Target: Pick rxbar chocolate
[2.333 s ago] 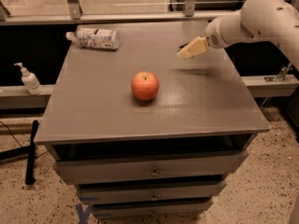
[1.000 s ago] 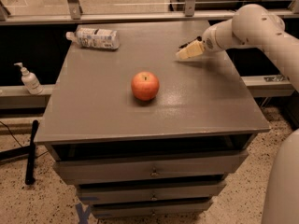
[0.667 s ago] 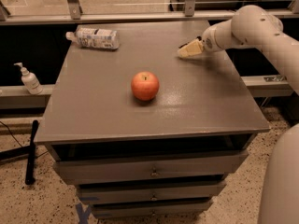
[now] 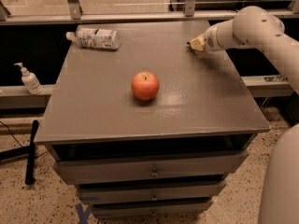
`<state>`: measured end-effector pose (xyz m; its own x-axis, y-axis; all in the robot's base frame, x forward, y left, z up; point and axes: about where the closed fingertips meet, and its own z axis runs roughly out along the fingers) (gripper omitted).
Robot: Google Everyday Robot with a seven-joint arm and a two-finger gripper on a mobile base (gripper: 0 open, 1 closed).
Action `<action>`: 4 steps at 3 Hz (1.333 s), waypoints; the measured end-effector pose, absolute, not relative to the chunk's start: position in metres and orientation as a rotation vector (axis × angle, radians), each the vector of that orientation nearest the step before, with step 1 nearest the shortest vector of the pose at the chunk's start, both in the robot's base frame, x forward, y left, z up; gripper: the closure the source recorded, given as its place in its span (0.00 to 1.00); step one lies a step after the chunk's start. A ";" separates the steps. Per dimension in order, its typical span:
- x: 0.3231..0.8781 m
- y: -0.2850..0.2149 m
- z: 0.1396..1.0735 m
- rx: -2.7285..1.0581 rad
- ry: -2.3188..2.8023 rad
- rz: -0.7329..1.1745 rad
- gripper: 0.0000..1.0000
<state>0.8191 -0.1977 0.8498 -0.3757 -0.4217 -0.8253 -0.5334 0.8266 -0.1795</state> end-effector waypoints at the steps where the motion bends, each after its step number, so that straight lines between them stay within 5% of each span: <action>1: 0.817 -0.200 0.857 -0.691 2.003 0.136 0.87; 2: 0.813 -0.201 0.862 -0.682 1.990 0.135 1.00; 4: 0.820 -0.191 0.932 -0.783 1.834 0.104 1.00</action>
Offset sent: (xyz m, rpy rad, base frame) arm -0.0124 -0.0091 0.0236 0.0198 -0.0567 -0.0250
